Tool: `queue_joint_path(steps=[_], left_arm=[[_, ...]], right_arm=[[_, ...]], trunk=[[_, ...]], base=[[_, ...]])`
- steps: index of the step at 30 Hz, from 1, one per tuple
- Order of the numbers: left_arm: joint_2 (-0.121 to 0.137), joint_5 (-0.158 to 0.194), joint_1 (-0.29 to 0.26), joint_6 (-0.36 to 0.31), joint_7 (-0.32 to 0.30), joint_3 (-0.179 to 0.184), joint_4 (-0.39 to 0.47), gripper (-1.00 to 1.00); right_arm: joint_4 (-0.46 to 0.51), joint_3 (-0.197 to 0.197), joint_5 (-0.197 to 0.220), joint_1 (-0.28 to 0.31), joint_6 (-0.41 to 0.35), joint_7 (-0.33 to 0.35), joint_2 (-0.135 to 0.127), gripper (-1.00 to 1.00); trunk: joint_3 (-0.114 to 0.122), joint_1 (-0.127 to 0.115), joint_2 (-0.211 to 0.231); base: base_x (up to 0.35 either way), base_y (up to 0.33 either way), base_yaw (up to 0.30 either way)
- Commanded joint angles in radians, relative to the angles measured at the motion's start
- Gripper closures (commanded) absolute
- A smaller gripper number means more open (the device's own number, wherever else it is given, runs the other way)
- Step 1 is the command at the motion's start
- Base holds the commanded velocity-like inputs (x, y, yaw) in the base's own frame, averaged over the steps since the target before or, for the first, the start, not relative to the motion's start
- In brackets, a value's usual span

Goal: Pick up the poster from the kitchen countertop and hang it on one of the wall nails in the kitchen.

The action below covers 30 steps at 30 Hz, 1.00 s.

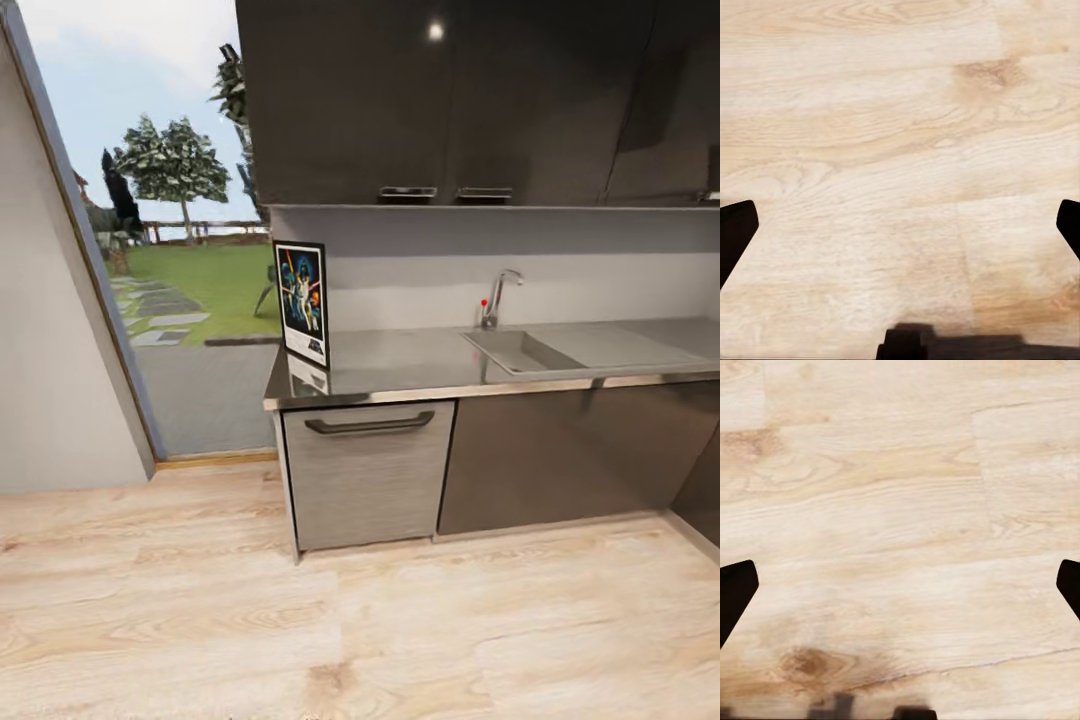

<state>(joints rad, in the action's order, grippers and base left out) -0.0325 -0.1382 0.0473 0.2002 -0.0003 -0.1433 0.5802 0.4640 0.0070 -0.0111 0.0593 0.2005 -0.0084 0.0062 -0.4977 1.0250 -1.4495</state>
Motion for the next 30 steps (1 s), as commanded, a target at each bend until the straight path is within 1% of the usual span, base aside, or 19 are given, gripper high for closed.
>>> queue_joint_path(steps=[1,15,20,21,24,30], left_arm=[[-0.001,-0.011,0.0,0.002,0.0,-0.006,0.001,-1.0],[-0.001,-0.011,0.0,0.002,0.0,-0.006,0.001,-1.0],[-0.001,-0.011,0.0,0.002,0.0,-0.006,0.001,-1.0],[-0.001,-0.011,0.0,0.002,0.0,-0.006,0.001,-1.0],[-0.001,-0.011,0.0,0.002,0.0,-0.006,0.001,-1.0],[-0.001,-0.011,0.0,0.001,0.0,-0.007,0.001,-1.0]], right_arm=[[-0.001,0.001,-0.001,0.001,0.003,-0.001,0.0,-1.0],[-0.001,0.001,-0.001,0.001,0.002,-0.004,0.0,-1.0],[-0.001,0.002,-0.001,0.001,0.002,-0.029,0.001,-1.0],[-0.001,0.002,-0.001,0.001,0.001,-0.042,0.001,-1.0],[-0.001,0.002,-0.001,0.001,0.001,-0.05,0.001,-1.0],[-0.001,0.002,0.0,0.001,-0.001,-0.05,0.0,-1.0]], trunk=[[-0.001,0.0,0.0],[-0.007,0.0,0.0],[-0.01,0.0,0.0],[-0.01,0.0,0.0],[-0.011,0.0,0.0],[-0.013,0.0,0.0]], base=[[0.0,0.0,0.274],[0.0,0.0,0.274],[0.0,0.0,0.274],[0.0,0.0,0.274],[0.0,0.0,0.274],[0.0,0.0,0.137]])
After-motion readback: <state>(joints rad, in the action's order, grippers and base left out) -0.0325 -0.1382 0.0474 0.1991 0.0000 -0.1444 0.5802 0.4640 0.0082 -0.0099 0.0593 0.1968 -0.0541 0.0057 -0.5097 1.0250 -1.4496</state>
